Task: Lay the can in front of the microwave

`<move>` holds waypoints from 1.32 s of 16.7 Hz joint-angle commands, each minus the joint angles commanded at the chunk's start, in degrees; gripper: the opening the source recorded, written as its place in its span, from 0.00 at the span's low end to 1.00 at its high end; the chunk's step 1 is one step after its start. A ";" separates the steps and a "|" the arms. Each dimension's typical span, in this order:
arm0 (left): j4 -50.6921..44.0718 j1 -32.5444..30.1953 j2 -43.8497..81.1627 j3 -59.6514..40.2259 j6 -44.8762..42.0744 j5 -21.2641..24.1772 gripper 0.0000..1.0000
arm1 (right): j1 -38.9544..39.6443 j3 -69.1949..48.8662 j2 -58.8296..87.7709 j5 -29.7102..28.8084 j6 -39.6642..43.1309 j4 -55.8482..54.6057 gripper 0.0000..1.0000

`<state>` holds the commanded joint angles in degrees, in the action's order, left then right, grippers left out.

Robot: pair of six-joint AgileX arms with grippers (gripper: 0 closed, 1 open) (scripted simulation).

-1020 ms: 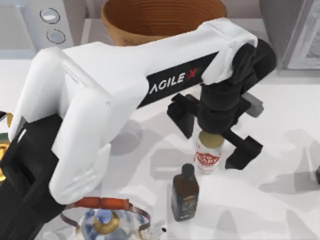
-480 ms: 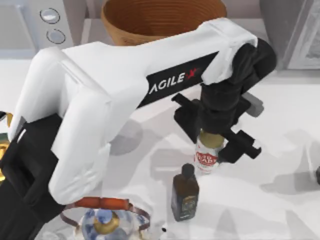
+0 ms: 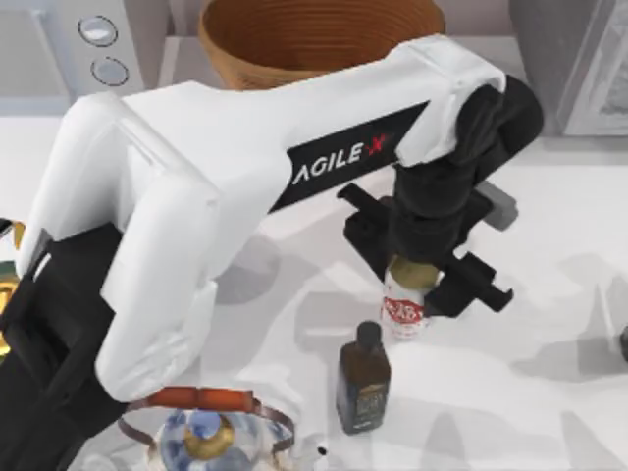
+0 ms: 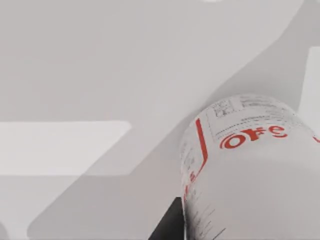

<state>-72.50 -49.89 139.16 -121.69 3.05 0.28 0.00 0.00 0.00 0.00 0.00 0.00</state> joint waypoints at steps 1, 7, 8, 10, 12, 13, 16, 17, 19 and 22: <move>0.00 0.00 0.00 0.00 0.00 0.00 0.00 | 0.00 0.00 0.00 0.00 0.00 0.00 1.00; -0.02 0.07 0.06 -0.02 -0.07 0.00 0.00 | 0.00 0.00 0.00 0.00 0.00 0.00 1.00; -0.24 0.02 0.05 -0.23 -0.11 -0.01 0.00 | 0.00 0.00 0.00 0.00 0.00 0.00 1.00; -2.36 -0.08 0.11 -2.45 -0.15 -0.05 0.00 | 0.00 0.00 0.00 0.00 0.00 0.00 1.00; -6.16 -0.05 0.19 -6.43 -0.07 -0.05 0.00 | 0.00 0.00 0.00 0.00 0.00 0.00 1.00; -7.79 0.00 0.18 -8.00 -0.04 -0.03 0.00 | 0.00 0.00 0.00 0.00 0.00 0.00 1.00; -9.23 0.02 0.25 -9.42 -0.02 0.00 0.00 | 0.00 0.00 0.00 0.00 0.00 0.00 1.00; -9.23 0.02 0.25 -9.42 -0.02 0.00 0.00 | 0.00 0.00 0.00 0.00 0.00 0.00 1.00; -9.14 0.13 0.26 -9.28 -0.15 -0.03 0.00 | 0.00 0.00 0.00 0.00 0.00 0.00 1.00; -10.77 3.70 -1.23 -8.93 -1.49 0.08 0.00 | 0.00 0.00 0.00 0.00 0.00 0.00 1.00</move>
<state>-83.26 -46.19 137.93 -130.62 1.57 0.36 0.00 0.00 0.00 0.00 0.00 0.00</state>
